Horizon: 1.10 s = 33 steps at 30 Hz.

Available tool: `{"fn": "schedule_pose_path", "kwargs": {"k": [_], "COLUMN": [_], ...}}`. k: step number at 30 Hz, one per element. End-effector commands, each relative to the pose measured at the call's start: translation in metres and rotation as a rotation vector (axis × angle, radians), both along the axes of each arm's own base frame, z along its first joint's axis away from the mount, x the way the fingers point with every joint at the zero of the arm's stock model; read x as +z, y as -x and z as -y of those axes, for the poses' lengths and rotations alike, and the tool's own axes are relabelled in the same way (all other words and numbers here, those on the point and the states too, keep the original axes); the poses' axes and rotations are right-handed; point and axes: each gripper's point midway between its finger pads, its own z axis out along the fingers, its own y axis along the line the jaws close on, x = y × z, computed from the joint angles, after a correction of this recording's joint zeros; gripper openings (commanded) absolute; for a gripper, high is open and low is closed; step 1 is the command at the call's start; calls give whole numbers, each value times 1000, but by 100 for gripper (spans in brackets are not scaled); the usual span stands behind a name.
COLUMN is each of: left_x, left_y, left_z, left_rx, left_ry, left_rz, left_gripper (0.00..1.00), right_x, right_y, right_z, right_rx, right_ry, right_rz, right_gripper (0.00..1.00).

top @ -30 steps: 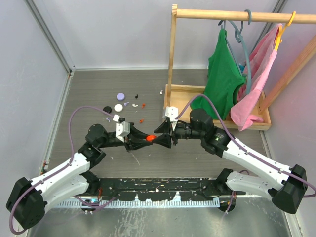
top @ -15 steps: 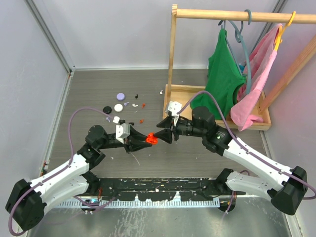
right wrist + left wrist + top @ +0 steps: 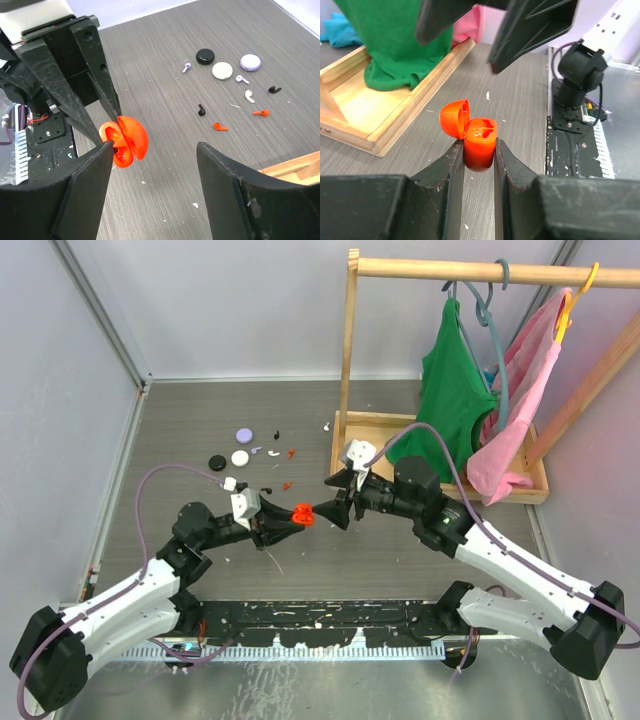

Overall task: Insert the wireless bluetooth earbuds into the charging case
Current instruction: Open the charging case, then adjust the charging case.

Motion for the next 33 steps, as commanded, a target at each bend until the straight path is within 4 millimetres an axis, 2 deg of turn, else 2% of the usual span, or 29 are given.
{"fn": "schedule_pose_path", "kwargs": {"k": [1, 3, 6, 11, 15, 18, 22, 25, 30, 33], "left_x": [24, 24, 20, -1, -14, -17, -7, 5, 33, 50], "left_y": [-14, -20, -36, -64, -73, -73, -64, -51, -34, -24], "left_z": [-8, -12, -19, -39, -49, -51, -46, -38, -32, -27], "left_rx": [110, 158, 258, 449, 494, 480, 399, 313, 218, 152], "left_ry": [118, 134, 130, 81, 59, 77, 127, 153, 222, 245], "left_rz": [63, 61, 37, -13, -33, -44, -22, 12, 65, 86], "left_gripper": [0, 0, 0, 0, 0, 0, 0, 0, 0, 0], "right_x": [32, 30, 24, -3, -29, -40, -45, -36, -19, -12], "right_y": [-1, 0, -10, -34, -50, -54, -51, -47, -16, -5], "right_z": [7, 7, 7, -3, -15, -23, -24, -16, -6, -3], "right_rx": [-18, -13, -78, -152, -166, -144, -86, -26, 151, 188], "right_ry": [-105, -114, -139, -72, -4, 0, -60, -153, -270, -297], "right_rz": [143, 163, 124, 28, -26, -38, -44, -49, 22, 63], "right_gripper": [74, 77, 86, 87, 87, 86, 85, 83, 80, 80]}}
